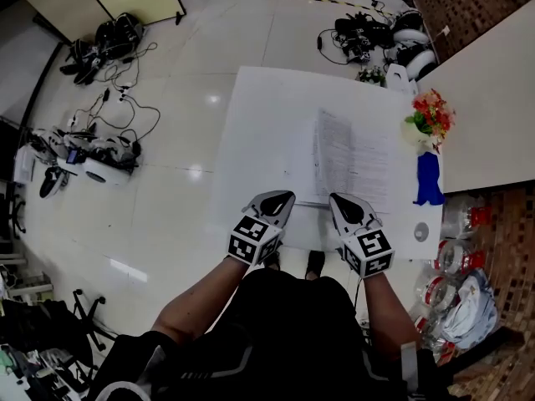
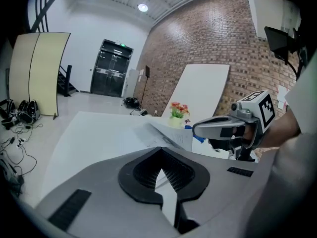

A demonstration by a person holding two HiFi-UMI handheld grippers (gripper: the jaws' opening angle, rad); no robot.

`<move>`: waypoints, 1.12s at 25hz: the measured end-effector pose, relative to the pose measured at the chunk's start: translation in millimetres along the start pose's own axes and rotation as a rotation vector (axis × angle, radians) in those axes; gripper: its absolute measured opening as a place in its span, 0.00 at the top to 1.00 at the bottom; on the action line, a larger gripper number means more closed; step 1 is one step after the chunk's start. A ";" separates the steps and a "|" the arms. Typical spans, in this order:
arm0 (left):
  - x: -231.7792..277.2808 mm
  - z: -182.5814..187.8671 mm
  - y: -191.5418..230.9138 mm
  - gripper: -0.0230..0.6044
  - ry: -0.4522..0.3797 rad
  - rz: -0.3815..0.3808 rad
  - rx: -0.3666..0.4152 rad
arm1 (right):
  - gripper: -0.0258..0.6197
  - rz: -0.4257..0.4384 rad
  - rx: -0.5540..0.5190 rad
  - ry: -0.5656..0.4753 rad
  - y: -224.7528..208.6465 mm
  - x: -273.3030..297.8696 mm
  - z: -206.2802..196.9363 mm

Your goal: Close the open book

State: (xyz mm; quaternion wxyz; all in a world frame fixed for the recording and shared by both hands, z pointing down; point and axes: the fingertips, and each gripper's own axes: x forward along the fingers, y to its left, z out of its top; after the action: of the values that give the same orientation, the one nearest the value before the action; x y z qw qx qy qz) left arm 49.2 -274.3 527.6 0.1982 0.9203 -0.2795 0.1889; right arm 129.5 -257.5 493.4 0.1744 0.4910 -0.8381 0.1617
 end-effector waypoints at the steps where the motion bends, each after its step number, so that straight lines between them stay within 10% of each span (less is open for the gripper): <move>1: 2.3 1.1 -2.3 0.97 0.000 -0.004 0.002 | 0.96 -0.011 0.019 -0.013 -4.5 -4.0 0.2; 20: 12.2 5.4 -21.2 0.97 0.052 0.007 0.044 | 0.96 -0.233 0.518 -0.211 -123.9 -79.4 -77.1; 28: 3.4 -0.8 -8.6 0.97 0.057 0.073 -0.003 | 0.96 -0.255 0.586 -0.127 -138.5 -78.5 -125.9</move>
State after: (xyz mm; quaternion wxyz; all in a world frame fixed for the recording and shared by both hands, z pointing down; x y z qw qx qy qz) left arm 56.7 -268.9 527.6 0.2005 0.9035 -0.3073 0.2215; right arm 304.0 -206.1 583.5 -0.0083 0.6305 -0.6968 0.3419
